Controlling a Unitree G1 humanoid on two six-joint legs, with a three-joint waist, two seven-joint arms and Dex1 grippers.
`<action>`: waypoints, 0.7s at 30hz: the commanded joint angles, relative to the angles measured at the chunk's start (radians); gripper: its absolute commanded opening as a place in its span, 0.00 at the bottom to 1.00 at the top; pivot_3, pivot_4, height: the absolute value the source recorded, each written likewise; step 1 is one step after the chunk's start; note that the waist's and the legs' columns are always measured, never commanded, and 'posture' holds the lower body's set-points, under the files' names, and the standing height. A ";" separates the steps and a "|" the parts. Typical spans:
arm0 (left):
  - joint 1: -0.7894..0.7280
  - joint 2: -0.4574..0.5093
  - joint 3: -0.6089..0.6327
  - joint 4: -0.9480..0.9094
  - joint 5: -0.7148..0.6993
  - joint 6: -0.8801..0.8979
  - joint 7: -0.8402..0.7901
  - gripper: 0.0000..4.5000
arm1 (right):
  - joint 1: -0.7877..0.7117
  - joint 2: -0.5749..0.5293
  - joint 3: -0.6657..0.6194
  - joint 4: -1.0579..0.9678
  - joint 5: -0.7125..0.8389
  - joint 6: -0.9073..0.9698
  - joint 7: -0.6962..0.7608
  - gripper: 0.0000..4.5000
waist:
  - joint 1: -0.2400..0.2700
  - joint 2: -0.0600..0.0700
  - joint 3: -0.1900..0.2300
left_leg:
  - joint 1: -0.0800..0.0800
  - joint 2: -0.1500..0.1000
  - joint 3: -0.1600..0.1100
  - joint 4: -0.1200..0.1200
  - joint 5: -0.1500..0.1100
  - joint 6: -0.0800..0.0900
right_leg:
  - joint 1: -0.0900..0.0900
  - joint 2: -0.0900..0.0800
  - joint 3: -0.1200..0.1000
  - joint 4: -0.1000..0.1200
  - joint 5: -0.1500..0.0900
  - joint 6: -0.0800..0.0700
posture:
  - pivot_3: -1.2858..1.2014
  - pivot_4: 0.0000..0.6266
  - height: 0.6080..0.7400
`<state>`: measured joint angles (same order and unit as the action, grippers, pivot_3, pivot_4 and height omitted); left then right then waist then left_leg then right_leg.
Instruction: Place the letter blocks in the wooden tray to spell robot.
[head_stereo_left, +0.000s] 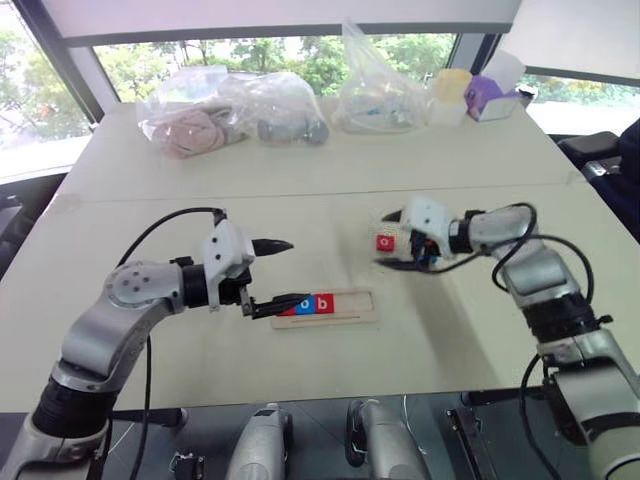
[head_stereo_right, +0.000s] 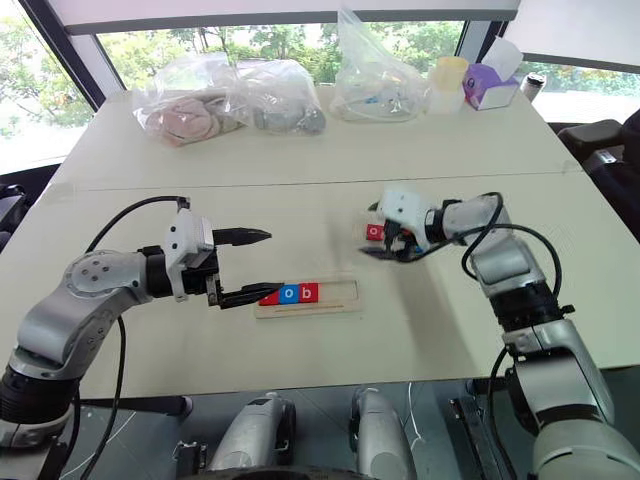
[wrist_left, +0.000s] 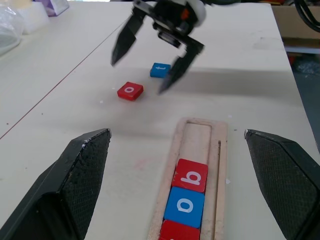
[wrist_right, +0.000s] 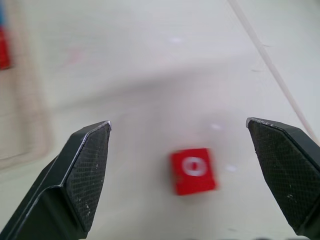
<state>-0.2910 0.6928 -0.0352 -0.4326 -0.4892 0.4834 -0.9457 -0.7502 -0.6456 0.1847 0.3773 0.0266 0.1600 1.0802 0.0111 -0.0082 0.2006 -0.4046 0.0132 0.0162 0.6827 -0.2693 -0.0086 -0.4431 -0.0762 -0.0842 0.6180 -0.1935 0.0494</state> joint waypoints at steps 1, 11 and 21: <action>-0.028 -0.008 -0.008 0.002 0.007 -0.025 -0.007 1.00 | -0.081 0.031 -0.032 0.171 0.008 -0.050 -0.018 0.99 | 0.000 0.000 0.000 | 0.000 0.000 0.000 0.000 0.000 0.000 | 0.000 0.000 0.000 0.000 0.001 0.000 | 0.52 0.24 1.00; -0.027 -0.010 -0.007 0.004 0.013 -0.033 -0.002 1.00 | -0.180 0.079 -0.007 0.476 -0.037 -0.166 0.022 0.99 | -0.001 0.000 0.000 | 0.000 0.000 0.001 0.000 0.000 0.000 | 0.000 0.000 0.002 0.000 0.003 -0.002 | 0.52 0.24 1.00; -0.020 -0.020 -0.006 -0.006 0.015 -0.029 0.008 1.00 | -0.197 0.091 -0.019 0.537 -0.045 -0.176 0.058 0.99 | -0.002 0.000 0.000 | 0.000 0.000 0.001 0.000 0.000 0.000 | 0.000 0.000 0.002 0.000 0.003 -0.002 | 0.52 0.24 1.00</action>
<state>-0.3097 0.6726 -0.0547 -0.4114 -0.4669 0.4694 -0.9402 -0.9112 -0.5612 0.1881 0.9157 -0.0262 -0.0132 1.1369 0.0090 -0.0082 0.2007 -0.4045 0.0130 0.0176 0.6824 -0.2693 -0.0085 -0.4432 -0.0764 -0.0818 0.6179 -0.1900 0.0479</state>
